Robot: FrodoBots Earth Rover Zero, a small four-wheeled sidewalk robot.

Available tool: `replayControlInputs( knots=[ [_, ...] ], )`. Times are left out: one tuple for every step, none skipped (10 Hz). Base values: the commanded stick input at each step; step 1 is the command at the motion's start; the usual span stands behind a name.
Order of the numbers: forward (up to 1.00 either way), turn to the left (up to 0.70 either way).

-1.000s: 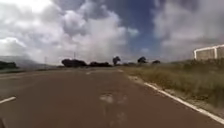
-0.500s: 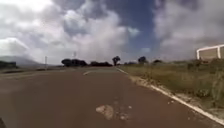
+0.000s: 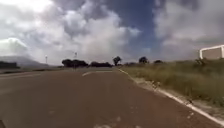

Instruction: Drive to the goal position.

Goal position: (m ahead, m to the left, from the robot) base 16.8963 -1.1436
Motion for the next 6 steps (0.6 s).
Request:
replayControlInputs(
  knots=[
    [1.0,0.0],
    [1.0,0.0],
    [1.0,0.0],
    [1.0,0.0],
    [1.0,0.0],
    [1.0,0.0]
  ],
)
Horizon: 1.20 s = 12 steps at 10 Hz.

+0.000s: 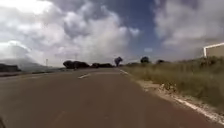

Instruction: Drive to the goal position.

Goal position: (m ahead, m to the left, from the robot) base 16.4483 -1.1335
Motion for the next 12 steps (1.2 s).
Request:
replayControlInputs(
  knots=[
    [1.0,0.0],
    [1.0,0.0],
    [1.0,0.0],
    [1.0,0.0],
    [1.0,0.0],
    [1.0,0.0],
    [1.0,0.0],
    [1.0,0.0],
    [1.0,0.0],
    [1.0,0.0],
    [1.0,0.0],
    [1.0,0.0]
  ],
)
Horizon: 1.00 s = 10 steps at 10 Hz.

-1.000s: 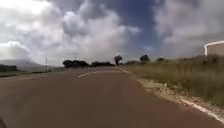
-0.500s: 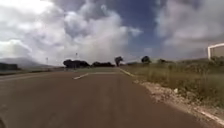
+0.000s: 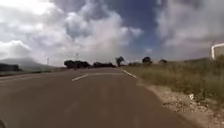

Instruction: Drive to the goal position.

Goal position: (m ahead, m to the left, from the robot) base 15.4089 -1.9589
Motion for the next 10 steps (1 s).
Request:
replayControlInputs(
  knots=[
    [1.0,0.0],
    [1.0,0.0],
    [1.0,0.0],
    [1.0,0.0],
    [1.0,0.0],
    [1.0,0.0],
    [1.0,0.0],
    [1.0,0.0],
    [1.0,0.0],
    [1.0,0.0]
  ],
)
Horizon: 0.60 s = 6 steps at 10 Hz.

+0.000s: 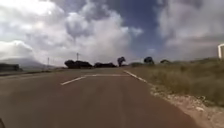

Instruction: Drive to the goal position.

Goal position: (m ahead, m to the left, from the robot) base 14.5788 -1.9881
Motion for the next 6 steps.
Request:
replayControlInputs(
  knots=[
    [1.0,0.0],
    [1.0,0.0],
    [1.0,0.0],
    [1.0,0.0],
    [1.0,0.0],
    [1.0,0.0]
  ],
)
